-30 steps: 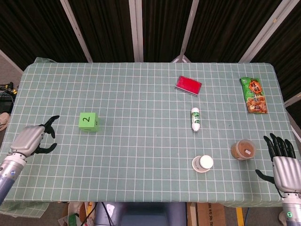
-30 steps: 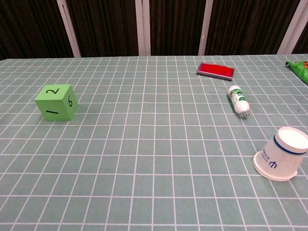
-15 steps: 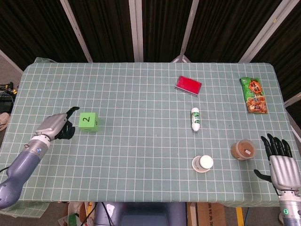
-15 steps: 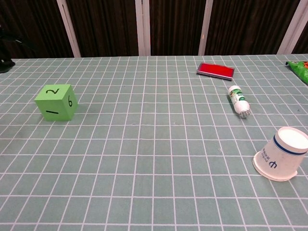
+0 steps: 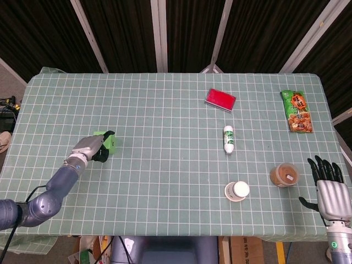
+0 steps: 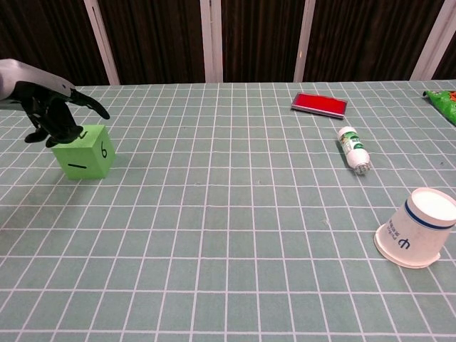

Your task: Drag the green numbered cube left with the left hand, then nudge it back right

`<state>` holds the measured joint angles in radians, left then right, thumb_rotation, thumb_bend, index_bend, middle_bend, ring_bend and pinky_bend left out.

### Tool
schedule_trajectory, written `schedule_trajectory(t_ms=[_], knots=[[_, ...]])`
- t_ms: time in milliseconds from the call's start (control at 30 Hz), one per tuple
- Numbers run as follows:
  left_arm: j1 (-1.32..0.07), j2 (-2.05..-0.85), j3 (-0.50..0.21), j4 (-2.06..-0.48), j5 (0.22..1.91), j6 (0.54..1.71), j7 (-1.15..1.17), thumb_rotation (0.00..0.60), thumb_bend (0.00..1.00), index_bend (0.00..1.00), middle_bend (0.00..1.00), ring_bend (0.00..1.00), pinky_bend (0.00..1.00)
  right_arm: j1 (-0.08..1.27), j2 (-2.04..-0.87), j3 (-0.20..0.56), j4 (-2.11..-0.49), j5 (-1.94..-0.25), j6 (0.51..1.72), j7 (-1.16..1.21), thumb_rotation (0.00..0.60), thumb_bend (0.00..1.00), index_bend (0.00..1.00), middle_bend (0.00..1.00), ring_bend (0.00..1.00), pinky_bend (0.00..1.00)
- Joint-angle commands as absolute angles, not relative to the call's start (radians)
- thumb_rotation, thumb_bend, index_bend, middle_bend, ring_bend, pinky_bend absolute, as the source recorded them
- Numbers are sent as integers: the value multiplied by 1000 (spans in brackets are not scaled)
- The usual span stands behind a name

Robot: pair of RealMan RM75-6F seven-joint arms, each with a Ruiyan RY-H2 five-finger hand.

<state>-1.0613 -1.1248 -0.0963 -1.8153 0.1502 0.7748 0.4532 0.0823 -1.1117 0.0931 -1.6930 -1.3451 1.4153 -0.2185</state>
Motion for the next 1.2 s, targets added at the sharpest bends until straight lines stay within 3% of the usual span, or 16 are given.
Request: schedule_trajectory(t_ms=[33,600,1200], knots=[[-1082,-1161,-76,-1790,125,795,468,600,809,97,771,653,729,82,-1110,93,-1694,-1343,1415,-218,600,79,79,18,28,0],[-1112,-1216,-40,-1737,81,802,488,600,806,99,763,652,729,83,-1107,94,-1697,-1334,1416,-224,600,79,79,18,28,0],[-1111,-1169,-3,-1737,62,813,505,600,789,98,754,646,729,87,-1113,92,-1695,-1327,1412,-240,600,79,79,18,28,0]])
